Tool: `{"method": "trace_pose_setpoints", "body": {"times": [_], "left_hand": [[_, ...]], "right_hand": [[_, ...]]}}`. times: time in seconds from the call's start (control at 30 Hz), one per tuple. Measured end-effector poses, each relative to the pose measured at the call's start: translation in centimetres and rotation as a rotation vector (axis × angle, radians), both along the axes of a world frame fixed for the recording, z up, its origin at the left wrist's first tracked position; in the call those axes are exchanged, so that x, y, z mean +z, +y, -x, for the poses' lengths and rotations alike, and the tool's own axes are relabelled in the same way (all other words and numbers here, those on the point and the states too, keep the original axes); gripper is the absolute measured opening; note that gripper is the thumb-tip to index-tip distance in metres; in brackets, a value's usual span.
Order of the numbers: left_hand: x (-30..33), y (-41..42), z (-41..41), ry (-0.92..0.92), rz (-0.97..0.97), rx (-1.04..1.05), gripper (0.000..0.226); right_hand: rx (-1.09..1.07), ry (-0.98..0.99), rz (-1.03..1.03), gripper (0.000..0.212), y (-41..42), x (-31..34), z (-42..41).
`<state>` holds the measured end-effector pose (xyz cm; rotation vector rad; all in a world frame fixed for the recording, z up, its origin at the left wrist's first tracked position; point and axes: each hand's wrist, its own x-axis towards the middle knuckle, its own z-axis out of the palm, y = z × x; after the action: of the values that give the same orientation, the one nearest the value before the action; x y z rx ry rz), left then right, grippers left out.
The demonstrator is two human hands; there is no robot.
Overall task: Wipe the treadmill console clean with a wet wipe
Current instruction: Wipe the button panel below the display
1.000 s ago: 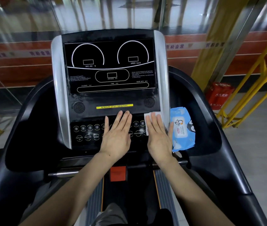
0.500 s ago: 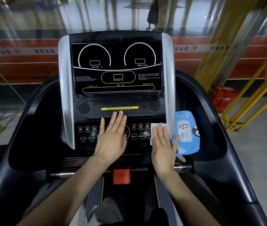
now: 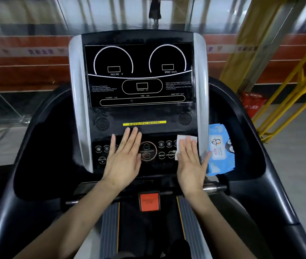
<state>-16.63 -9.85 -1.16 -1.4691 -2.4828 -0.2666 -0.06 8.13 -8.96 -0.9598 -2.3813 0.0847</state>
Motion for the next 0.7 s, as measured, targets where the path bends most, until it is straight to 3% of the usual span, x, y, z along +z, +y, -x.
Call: {"method": "trace_pose_setpoints", "body": {"times": [0.13, 0.3, 0.5, 0.7], "left_hand": [[0.2, -0.2, 0.2, -0.004, 0.023, -0.009, 0.069], [0.1, 0.2, -0.2, -0.023, 0.030, 0.005, 0.070], [0.1, 0.7, -1.0, -0.037, 0.006, 0.019, 0.069], [0.1, 2.0, -1.7, -0.031, 0.011, 0.004, 0.069]], "right_hand": [[-0.043, 0.080, 0.066, 0.071, -1.7, 0.3, 1.5], [0.083, -0.082, -0.008, 0.082, -3.6, 0.0, 2.2], [0.030, -0.117, 0.037, 0.086, -3.1, -2.2, -2.2], [0.030, -0.081, 0.023, 0.068, 0.3, 1.7, 0.9]]}}
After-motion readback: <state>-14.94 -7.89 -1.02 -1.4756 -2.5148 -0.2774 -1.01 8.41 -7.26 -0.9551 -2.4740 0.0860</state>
